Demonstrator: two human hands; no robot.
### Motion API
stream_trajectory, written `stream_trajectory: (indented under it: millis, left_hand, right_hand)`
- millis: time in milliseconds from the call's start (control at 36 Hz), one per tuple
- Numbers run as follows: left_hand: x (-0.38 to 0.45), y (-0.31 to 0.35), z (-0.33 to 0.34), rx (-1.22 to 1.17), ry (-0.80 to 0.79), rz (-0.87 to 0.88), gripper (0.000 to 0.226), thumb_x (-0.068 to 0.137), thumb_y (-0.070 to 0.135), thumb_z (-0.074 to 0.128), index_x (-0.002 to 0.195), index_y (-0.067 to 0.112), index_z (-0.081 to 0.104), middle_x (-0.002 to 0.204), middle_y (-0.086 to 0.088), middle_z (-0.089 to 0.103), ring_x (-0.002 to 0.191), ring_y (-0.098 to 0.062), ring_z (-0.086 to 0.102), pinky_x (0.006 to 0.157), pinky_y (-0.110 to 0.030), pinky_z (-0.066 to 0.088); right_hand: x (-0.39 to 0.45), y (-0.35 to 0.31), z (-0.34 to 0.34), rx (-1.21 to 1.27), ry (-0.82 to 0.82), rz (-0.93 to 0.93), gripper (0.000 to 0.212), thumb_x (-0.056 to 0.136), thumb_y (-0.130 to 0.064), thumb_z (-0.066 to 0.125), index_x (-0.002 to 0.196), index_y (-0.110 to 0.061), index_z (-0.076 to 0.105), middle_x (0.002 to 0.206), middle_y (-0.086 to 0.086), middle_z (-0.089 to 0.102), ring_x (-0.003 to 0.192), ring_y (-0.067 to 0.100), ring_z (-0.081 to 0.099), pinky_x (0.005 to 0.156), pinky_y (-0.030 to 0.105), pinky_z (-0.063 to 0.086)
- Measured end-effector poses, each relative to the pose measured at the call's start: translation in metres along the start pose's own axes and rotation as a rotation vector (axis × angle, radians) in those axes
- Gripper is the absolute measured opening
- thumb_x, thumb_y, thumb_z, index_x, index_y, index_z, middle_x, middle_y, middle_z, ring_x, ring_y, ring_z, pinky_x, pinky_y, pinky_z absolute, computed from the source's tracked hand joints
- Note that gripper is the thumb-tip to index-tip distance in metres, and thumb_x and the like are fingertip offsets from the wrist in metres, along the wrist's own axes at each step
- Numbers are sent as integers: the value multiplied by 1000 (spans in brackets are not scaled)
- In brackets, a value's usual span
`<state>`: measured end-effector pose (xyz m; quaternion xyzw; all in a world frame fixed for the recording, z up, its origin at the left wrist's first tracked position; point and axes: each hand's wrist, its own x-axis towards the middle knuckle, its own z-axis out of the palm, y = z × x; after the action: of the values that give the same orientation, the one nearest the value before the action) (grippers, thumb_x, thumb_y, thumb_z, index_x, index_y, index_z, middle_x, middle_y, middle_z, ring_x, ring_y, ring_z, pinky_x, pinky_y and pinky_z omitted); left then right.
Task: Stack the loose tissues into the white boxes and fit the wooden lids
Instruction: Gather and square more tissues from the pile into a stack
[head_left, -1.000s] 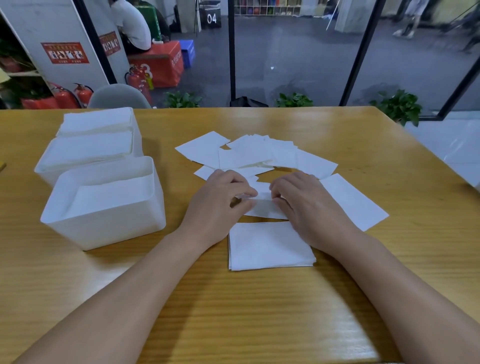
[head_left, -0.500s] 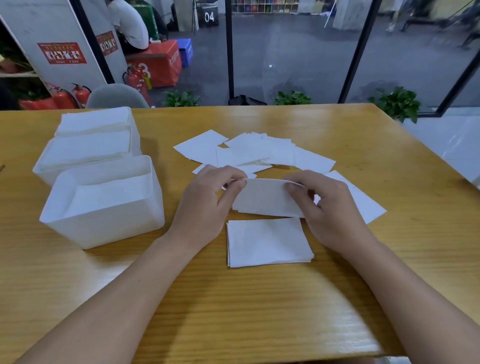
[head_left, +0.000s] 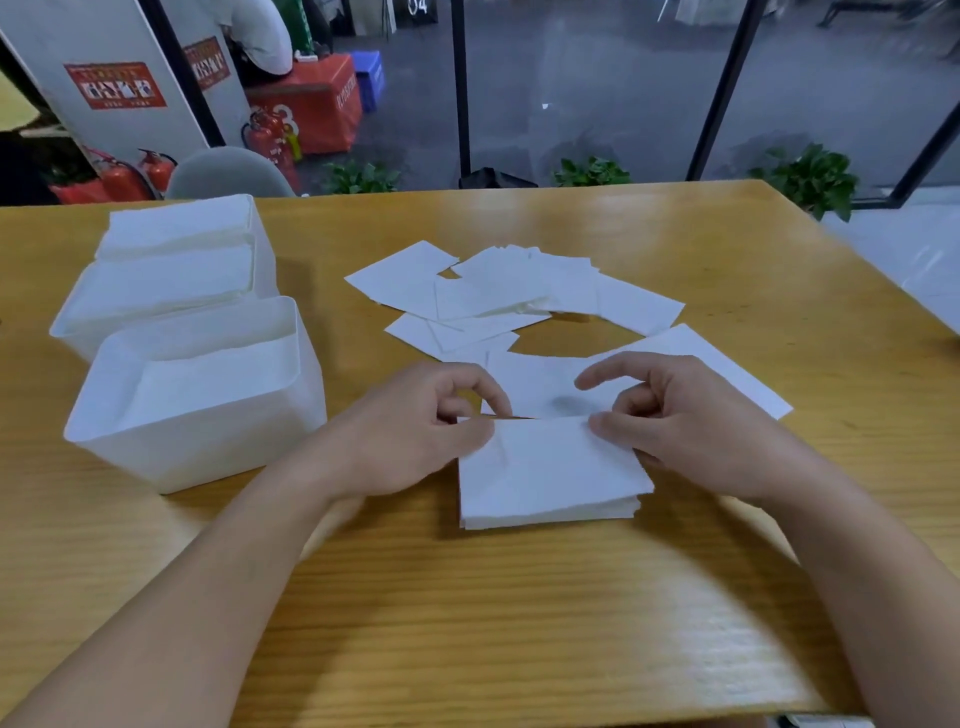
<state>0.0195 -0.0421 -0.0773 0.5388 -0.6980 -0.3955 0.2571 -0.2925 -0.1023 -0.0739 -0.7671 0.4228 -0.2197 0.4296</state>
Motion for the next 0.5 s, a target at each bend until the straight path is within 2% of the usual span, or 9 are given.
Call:
stream_trajectory:
  millis: [111, 250, 306, 389, 500]
  left_hand:
    - [-1, -2, 0, 86, -3, -10, 15, 105, 34, 66, 117, 44, 65, 60, 10, 47, 55, -8, 40, 60, -33, 35]
    - [0, -4, 0, 134, 4, -36, 17, 104, 38, 69, 114, 50, 62, 69, 9, 69, 56, -4, 53, 65, -32, 45]
    - [0, -4, 0, 135, -1, -41, 18, 104, 39, 70, 114, 52, 62, 72, 8, 71, 59, -8, 57, 66, -37, 49]
    - [-1, -4, -1, 109, 9, -39, 19, 103, 40, 71, 116, 51, 62, 73, 7, 73, 71, -21, 68, 77, -48, 56]
    - [0, -5, -2, 136, 36, -52, 21, 100, 44, 75, 115, 51, 62, 70, 9, 70, 58, -7, 57, 69, -41, 51]
  right_hand:
    - [0, 2, 2, -66, 14, 17, 20, 99, -33, 77, 114, -43, 68, 61, -7, 61, 53, 15, 49, 52, 23, 39]
    - [0, 5, 6, -166, 47, 15, 20, 98, -37, 78, 113, -44, 65, 64, -9, 65, 52, 8, 48, 57, 30, 41]
    - [0, 6, 8, -186, 47, 12, 21, 98, -38, 78, 112, -44, 65, 66, -10, 68, 52, 6, 50, 58, 31, 43]
    - [0, 7, 8, -193, 45, -5, 22, 97, -39, 79, 111, -46, 64, 66, -8, 68, 53, 7, 51, 59, 32, 44]
    - [0, 10, 7, -204, 48, -5, 23, 95, -41, 80, 110, -47, 64, 68, -8, 70, 54, 6, 54, 59, 32, 46]
